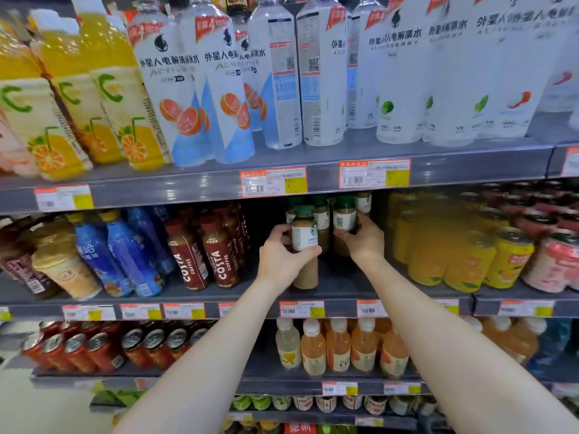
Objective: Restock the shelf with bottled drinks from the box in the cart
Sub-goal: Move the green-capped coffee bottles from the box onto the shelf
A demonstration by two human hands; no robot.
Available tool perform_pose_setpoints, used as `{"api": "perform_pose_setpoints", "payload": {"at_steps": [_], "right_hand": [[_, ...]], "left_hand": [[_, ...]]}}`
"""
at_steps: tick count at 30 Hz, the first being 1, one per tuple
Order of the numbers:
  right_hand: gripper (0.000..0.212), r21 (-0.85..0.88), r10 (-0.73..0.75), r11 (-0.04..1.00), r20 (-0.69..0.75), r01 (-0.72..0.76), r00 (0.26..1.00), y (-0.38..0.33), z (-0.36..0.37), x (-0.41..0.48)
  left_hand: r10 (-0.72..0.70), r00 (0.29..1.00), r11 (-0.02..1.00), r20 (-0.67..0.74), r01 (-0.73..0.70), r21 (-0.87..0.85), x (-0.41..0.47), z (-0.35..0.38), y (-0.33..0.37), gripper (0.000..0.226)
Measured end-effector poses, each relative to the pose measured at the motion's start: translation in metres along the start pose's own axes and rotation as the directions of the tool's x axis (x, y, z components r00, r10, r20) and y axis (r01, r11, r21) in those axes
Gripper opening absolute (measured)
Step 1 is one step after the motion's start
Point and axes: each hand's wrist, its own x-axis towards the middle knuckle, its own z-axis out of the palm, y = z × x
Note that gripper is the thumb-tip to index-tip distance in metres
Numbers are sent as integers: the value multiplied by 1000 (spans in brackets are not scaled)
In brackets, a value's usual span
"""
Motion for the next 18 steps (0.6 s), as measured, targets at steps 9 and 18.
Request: {"api": "perform_pose_setpoints", "payload": {"at_steps": [9, 18], "right_hand": [[56, -6, 26, 1000, -10, -26, 1000, 7, 2, 4], [53, 386, -92, 922, 288, -28, 953, 27, -27, -51]], "left_hand": [[23, 999, 999, 41, -21, -37, 11, 14, -10, 61], [40, 985, 993, 166, -20, -120, 16, 54, 2, 56]]}}
